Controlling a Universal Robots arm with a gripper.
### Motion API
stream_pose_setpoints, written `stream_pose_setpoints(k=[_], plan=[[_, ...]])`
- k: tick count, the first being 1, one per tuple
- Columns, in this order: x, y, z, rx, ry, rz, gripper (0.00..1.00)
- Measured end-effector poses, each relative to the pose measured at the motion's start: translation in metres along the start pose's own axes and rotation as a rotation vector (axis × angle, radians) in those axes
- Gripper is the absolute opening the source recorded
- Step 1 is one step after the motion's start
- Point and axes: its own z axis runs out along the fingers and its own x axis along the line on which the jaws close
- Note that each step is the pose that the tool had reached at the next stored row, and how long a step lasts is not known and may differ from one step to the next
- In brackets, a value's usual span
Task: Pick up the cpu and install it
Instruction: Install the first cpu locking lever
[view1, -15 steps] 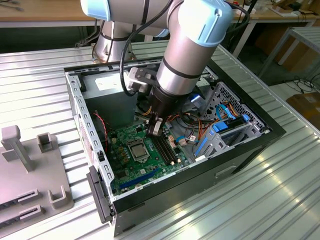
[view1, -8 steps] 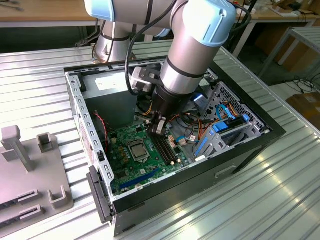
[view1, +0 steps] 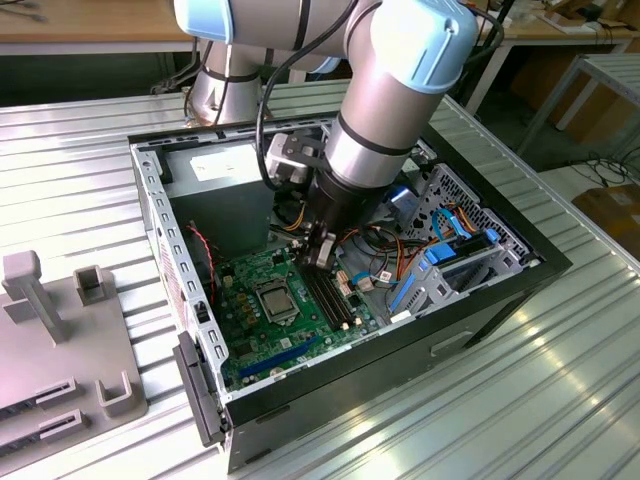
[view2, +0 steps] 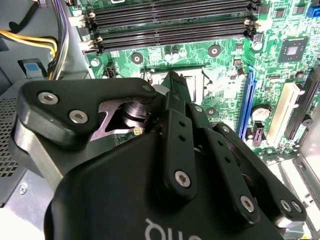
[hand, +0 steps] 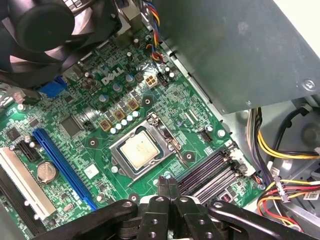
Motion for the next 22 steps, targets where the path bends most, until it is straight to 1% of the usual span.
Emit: stream_pose_setpoints(k=[5,14,18,20,22], plan=[[-0.0028,-0.0037,-0.0002,0.0000,0.0000,0.000,0.11],[-0.0064,-0.0083,-0.0004,0.0000,0.0000,0.000,0.11],[-0.0089,-0.0116,-0.0006,0.0001,-0.0001,0.000,0.11],[-0.0051,-0.0057,0.0010,-0.0001,-0.0001,0.000,0.11],[-0.0049,-0.0055,0.0010,0.0001,0.0001,0.000,0.11]])
